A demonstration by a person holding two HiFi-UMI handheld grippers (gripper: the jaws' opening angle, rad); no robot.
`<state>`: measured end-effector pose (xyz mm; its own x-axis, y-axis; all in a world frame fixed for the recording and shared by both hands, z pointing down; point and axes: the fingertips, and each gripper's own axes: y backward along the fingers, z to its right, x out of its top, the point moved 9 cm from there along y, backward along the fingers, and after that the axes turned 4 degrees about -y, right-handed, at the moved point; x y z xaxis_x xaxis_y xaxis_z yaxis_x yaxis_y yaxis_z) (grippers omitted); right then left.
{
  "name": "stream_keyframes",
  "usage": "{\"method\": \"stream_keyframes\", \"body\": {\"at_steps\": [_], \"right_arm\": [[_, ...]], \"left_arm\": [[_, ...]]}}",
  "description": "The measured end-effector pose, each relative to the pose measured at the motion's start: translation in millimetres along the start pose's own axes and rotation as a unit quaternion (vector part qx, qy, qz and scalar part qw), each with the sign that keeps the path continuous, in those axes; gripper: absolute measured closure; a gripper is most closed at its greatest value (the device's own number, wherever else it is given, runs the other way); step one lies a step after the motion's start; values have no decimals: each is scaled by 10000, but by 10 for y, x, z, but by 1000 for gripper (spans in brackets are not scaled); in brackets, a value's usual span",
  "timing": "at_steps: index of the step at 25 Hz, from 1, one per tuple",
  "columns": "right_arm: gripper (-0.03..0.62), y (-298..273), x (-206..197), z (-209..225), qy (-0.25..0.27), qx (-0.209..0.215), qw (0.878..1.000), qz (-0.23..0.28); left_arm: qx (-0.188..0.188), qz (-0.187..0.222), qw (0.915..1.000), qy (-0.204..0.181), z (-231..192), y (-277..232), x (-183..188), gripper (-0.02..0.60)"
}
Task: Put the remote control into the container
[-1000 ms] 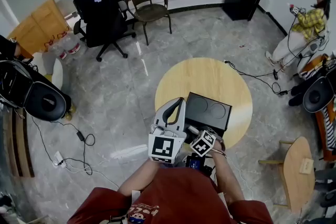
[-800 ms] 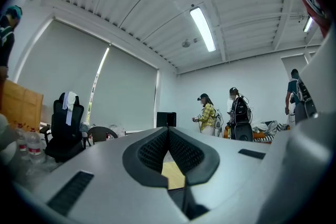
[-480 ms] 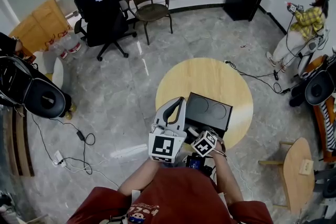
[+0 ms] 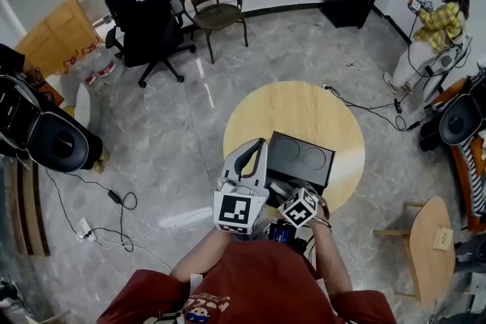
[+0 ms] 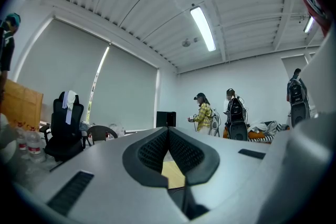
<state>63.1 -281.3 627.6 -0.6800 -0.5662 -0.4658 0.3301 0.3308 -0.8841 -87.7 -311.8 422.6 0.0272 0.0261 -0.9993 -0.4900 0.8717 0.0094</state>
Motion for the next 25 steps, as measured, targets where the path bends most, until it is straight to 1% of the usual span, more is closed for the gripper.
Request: {"method": "stream_keyframes", "body": {"at_steps": [9,11,14,19,21,23,25], "right_arm": [[396,389,222,71,-114,-195,9969,760],[396,512,287,92,-184,-291,9943,1012],[396,743,392,136,-314,-495,9868,1509],[396,1058,501,165,-431,-802,9710,2209],[396,1194,569,164,-408,-946,9614,2550],[396,1355,639,169,-428,-1147,9446,3046],[396,1505,668,168,-561,-1351,9224,3575]], "left_arm": [[-50,48,10000,-2,48,-37,-23,566],[-64,45,10000,-11,45,-44,-8,566],[-70,55,10000,-10,56,-56,22,566],[-87,73,9999,-14,102,-21,27,566],[-84,76,9999,-15,100,-24,30,566],[-75,71,9999,-24,82,-41,45,566],[-68,63,10000,-35,72,-43,52,566]]}}
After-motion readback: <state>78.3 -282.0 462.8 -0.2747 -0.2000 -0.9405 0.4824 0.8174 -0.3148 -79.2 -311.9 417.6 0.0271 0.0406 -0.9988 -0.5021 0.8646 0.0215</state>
